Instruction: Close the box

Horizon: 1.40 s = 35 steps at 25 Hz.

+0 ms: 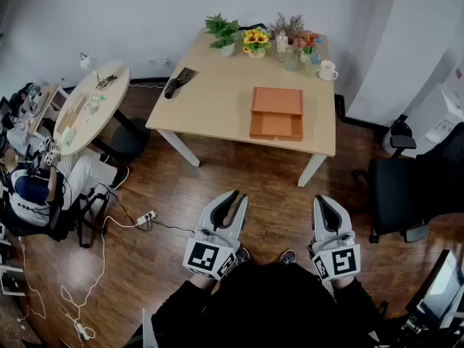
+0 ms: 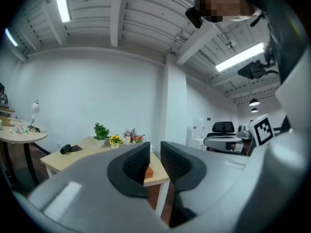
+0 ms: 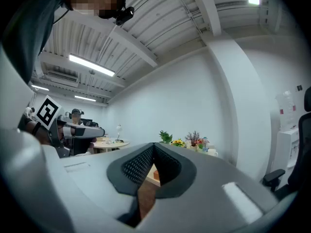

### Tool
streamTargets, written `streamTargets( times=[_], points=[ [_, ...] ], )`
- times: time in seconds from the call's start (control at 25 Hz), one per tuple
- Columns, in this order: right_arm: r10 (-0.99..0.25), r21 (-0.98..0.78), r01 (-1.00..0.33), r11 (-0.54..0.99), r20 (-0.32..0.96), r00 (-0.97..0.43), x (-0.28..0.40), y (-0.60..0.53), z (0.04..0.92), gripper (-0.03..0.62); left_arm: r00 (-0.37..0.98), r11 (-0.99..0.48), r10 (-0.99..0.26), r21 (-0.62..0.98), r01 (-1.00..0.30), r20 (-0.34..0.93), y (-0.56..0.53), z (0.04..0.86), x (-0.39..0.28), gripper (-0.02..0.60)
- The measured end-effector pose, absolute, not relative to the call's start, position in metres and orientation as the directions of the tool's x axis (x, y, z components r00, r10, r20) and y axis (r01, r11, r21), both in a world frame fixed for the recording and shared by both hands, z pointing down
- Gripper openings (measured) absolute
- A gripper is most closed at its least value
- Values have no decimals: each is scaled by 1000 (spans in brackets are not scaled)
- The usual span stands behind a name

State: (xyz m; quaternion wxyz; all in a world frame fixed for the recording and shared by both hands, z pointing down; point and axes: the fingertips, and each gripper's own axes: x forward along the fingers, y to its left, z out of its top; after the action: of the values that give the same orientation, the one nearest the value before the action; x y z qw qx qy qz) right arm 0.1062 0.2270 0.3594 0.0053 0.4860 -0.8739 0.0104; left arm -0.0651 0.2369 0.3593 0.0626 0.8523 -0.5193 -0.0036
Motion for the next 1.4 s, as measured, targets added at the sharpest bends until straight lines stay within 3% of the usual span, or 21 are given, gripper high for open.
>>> streamTargets(
  times=[0.32, 0.44, 0.56, 0.64, 0.72, 0.8, 0.96, 1.12, 1.32, 1.4],
  points=[
    [-812, -5, -812, 583, 39, -583, 139, 178, 381, 2, 391, -392, -907, 23, -920, 155, 182, 393, -35, 49],
    [-810, 4, -813, 582, 89, -580, 144, 146, 407, 11, 334, -349, -913, -24, -937, 234, 149, 422, -48, 49],
    [-810, 4, -823, 568, 183, -558, 144, 102, 450, 49, 364, -385, -876, -4, -923, 315, 107, 461, -64, 52],
    [-798, -21, -830, 557, 261, -542, 142, 67, 484, 80, 392, -415, -842, 17, -909, 371, 73, 493, -74, 93],
    [-788, -48, -844, 535, 332, -519, 138, 34, 512, 95, 410, -442, -804, 29, -896, 431, 38, 528, -86, 171],
    [-783, -39, -862, 505, 400, -477, 134, 2, 538, 102, 431, -478, -756, 34, -878, 493, 4, 564, -98, 191],
    [-715, 77, -837, 543, 565, -412, 130, -45, 601, 180, 482, -585, -616, 48, -810, 623, -49, 634, -112, 210],
    [-599, 103, -789, 606, 711, -368, 134, -70, 662, 215, 514, -703, -484, 35, -710, 708, -80, 674, -109, 210],
    [-540, 86, -750, 655, 748, -385, 126, -88, 688, 215, 503, -744, -406, 44, -667, 763, -96, 701, -92, 204],
    [-547, 104, -732, 673, 737, -398, 118, -97, 687, 170, 489, -747, -412, 22, -664, 769, -102, 703, -88, 140]
  ],
)
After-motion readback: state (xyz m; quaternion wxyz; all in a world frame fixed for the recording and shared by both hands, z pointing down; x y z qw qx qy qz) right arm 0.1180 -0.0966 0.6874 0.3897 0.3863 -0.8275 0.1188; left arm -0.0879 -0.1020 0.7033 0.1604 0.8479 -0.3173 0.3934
